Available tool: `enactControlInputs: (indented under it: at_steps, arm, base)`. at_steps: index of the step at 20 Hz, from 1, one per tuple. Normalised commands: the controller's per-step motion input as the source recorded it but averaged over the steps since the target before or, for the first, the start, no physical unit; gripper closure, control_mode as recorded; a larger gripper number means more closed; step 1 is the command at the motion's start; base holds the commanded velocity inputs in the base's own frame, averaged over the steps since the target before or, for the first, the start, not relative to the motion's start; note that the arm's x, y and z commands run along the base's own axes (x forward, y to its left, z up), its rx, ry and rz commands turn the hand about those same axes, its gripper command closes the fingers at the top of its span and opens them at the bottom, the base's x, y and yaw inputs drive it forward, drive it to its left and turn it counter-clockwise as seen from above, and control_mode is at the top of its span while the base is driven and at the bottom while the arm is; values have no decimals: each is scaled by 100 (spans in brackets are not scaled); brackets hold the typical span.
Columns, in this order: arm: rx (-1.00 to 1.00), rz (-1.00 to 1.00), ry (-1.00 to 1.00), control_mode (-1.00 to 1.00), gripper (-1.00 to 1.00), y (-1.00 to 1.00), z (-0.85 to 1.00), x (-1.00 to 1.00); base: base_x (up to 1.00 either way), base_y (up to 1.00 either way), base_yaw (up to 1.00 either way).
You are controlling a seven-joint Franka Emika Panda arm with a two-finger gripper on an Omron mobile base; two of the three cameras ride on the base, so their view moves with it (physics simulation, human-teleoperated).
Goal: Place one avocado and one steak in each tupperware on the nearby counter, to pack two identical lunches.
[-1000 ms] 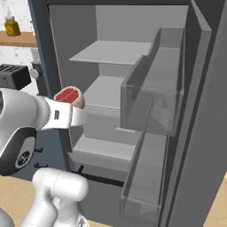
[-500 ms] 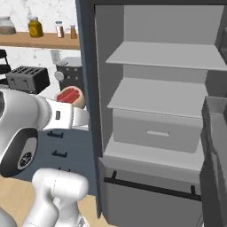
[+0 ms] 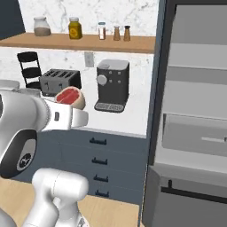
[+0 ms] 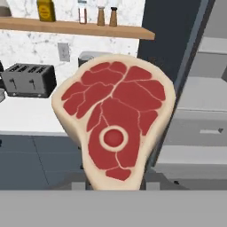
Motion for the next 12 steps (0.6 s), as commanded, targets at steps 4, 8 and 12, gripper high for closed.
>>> enactControlInputs:
  at_steps: [4,8,12]
  arm:
    - [0,0,0,100,100,0,0,0]
    - [0,0,0,100,100,0,0,0]
    - [0,0,0,100,100,0,0,0]
  base:
    - [16,100,-7]
    - [30,100,-9]
    - [38,100,-11]
